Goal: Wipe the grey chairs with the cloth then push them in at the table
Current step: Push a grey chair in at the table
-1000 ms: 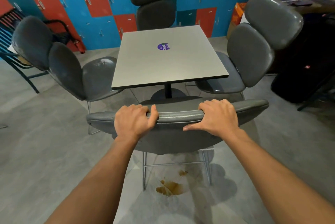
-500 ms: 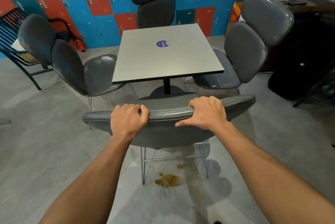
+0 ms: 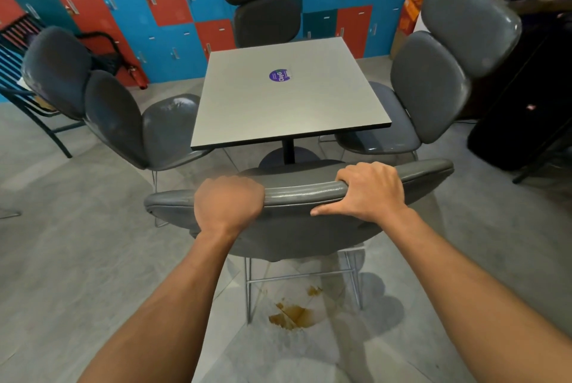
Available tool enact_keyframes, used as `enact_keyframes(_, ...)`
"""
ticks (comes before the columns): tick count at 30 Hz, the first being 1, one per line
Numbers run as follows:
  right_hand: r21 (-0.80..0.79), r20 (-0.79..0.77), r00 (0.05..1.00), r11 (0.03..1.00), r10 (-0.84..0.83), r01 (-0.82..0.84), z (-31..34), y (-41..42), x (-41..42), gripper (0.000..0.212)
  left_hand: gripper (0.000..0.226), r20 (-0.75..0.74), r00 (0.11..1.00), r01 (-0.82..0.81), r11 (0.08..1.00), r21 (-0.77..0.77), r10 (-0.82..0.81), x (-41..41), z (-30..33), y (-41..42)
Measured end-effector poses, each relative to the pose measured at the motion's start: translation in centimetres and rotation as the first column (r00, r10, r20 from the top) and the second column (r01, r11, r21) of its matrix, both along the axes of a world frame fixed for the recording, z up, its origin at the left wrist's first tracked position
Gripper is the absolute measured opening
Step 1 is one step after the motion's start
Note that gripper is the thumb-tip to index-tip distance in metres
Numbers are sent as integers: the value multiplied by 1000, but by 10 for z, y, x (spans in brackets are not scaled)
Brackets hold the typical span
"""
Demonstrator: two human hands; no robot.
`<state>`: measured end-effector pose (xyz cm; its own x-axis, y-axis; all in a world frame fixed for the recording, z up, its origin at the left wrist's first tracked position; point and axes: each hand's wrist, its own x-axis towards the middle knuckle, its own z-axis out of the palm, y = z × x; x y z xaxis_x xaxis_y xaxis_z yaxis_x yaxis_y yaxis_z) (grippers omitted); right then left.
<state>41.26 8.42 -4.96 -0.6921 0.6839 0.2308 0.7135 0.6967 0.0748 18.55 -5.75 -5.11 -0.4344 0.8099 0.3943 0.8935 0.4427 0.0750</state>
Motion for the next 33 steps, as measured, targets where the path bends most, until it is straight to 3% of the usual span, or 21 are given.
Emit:
enact_keyframes(17, -68, -3, 1000, 998, -12, 12, 6, -11, 3, 92, 46, 28, 1000, 12, 999, -33, -11, 4, -3, -10)
enact_keyframes(33, 8, -21, 1000, 1000, -4, 4, 0, -3, 2, 86, 46, 17, 1000, -9, 999, -47, 9, 0, -5, -1)
